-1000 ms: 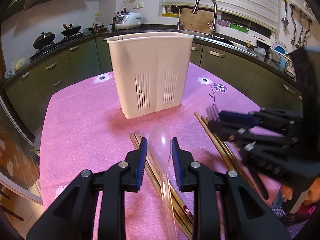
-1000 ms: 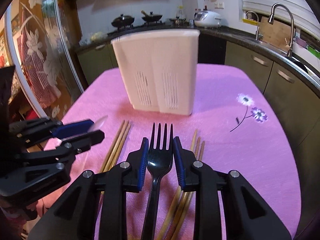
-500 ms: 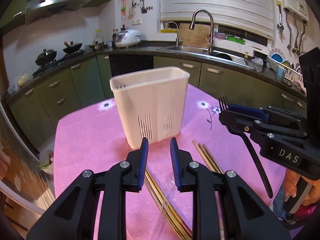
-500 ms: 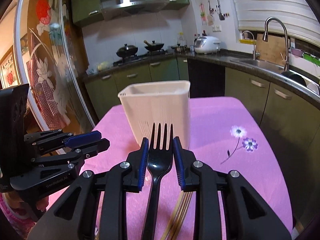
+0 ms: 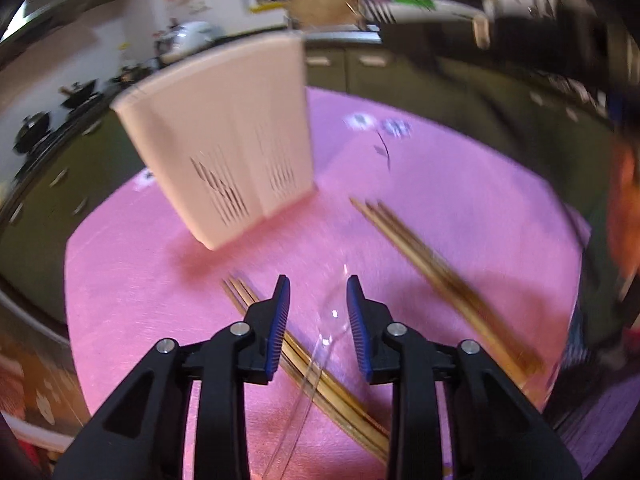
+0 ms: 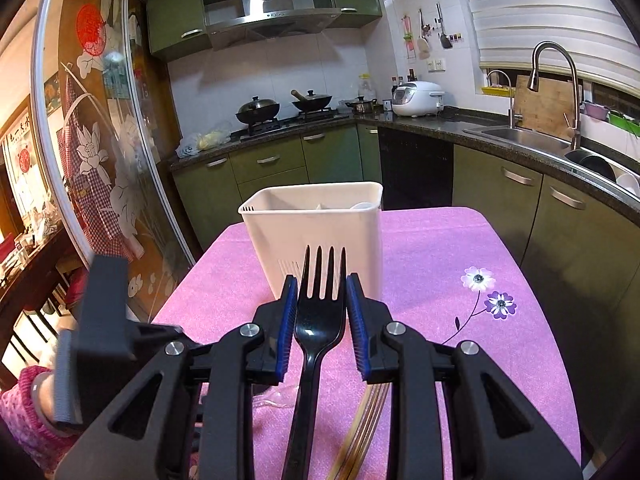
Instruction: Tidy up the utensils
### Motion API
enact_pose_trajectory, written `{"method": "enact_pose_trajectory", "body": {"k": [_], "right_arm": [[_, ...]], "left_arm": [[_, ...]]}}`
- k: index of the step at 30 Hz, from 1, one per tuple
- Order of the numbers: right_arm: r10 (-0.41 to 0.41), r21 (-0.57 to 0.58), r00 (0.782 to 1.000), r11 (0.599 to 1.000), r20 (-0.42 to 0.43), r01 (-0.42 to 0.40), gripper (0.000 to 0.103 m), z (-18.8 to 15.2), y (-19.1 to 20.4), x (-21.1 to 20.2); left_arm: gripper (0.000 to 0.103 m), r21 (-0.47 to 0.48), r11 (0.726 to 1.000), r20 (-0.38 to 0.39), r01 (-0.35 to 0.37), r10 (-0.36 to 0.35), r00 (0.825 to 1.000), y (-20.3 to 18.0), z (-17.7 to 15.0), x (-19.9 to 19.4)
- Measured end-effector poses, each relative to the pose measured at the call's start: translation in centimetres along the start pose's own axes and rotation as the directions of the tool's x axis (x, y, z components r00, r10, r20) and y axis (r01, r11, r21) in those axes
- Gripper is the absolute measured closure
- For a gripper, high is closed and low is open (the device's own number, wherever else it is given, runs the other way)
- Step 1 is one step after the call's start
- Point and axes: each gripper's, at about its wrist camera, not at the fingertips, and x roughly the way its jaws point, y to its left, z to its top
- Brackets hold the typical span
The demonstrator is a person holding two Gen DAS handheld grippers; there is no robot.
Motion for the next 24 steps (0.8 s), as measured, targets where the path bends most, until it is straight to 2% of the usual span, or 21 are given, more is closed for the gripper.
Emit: {"method": "enact_pose_trajectory", "body": {"k": [8,11,17,20,24], "right_arm": [[-0.005,-0.003,1.000,1.000,-0.006,0.005,0.078,0.0,0.1,0.2],[-0.006,-0.006,1.000,1.000,-0.010,0.006,0.078,-0.2,0.4,0.3],[-0.004,-0.012,1.000,1.000,-0.017,0.004,0.078,-0.2,0.7,0.4],[0.000,-0.010,1.000,1.000,-0.018,-0.001,0.078,-0.1,0.6,0.6],[0.004,-0.009,1.000,1.000,-0.016,-0.004,0.078,-0.2,0.5,0.5]], "left_arm": [[0.075,0.119,0.988,-0.088,0.102,-0.092,0.992,-0.3,-2.1,2.3],[0.075,0.136,0.985,-0.114,0.105,-0.090,0.989,-0.2,-2.3,3.3],[0.075,0.101,0.988,-0.112,0.120,-0.108,0.988,0.6,-2.0,3.9],[0.084,0.079,0.989,-0.112,0.127,-0.118,0.987,0.5,-2.0,4.1],[0.085,0.076,0.993,-0.101,0.094,-0.087,0.991,-0.3,-2.3,3.8]]}}
